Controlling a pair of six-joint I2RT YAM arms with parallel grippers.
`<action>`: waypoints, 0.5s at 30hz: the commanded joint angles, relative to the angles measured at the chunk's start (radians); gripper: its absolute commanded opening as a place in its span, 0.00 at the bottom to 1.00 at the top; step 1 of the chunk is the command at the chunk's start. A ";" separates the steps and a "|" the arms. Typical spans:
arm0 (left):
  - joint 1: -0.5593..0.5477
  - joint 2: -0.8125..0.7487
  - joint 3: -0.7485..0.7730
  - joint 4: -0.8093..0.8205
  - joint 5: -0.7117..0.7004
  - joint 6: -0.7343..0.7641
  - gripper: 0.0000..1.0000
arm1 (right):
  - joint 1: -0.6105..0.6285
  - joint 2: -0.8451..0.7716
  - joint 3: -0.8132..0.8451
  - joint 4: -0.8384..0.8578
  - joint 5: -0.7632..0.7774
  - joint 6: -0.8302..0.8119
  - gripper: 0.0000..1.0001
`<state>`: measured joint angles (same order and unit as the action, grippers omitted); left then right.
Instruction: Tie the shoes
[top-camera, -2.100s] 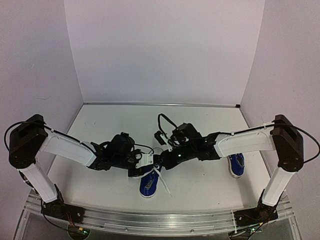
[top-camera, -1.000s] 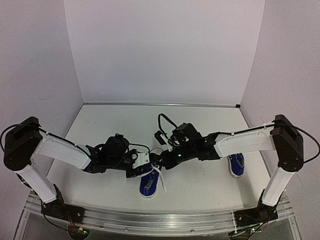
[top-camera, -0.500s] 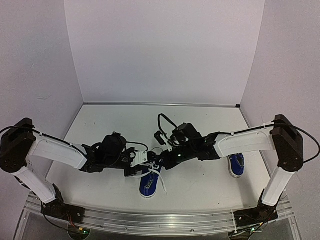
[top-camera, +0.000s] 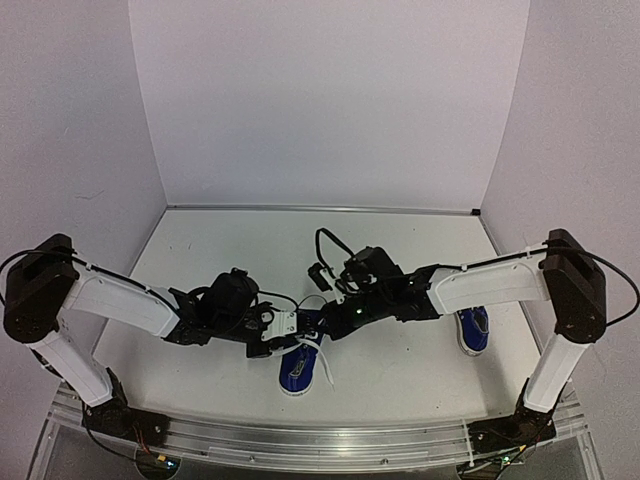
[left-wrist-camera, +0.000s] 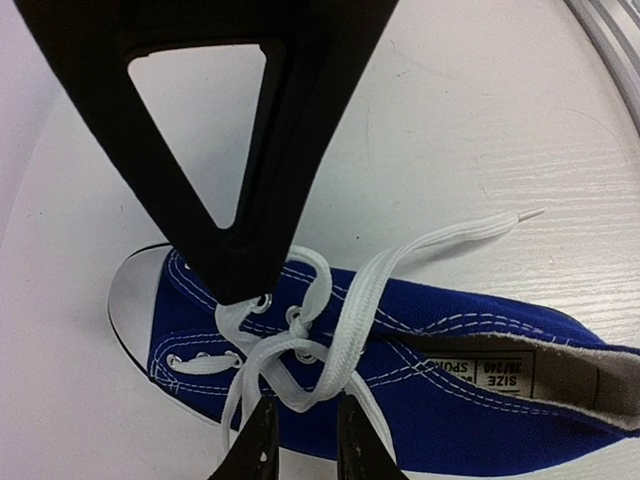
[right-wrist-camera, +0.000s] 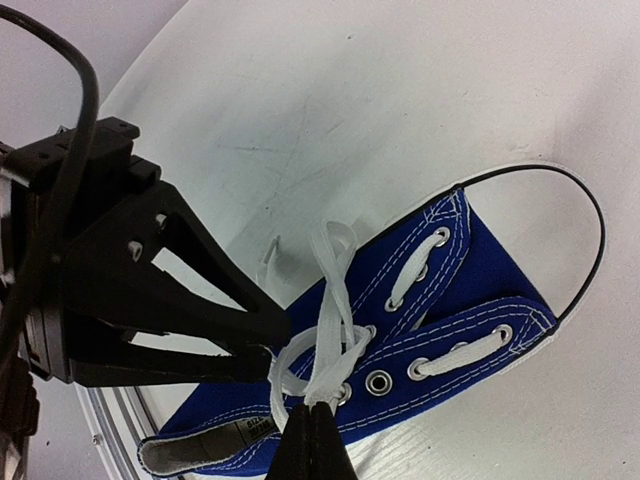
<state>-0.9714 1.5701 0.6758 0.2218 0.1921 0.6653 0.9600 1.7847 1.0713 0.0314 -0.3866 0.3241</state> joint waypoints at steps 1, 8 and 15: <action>0.002 0.032 0.057 -0.016 0.023 0.031 0.21 | -0.003 0.012 0.033 0.024 -0.004 0.009 0.00; 0.002 0.051 0.080 -0.016 0.028 0.036 0.14 | -0.004 0.011 0.032 0.024 -0.004 0.009 0.00; 0.002 -0.005 0.079 -0.068 0.032 0.034 0.00 | -0.004 0.012 0.033 0.024 -0.003 0.006 0.00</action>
<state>-0.9714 1.6155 0.7197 0.1944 0.2071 0.6912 0.9600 1.7847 1.0714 0.0320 -0.3874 0.3241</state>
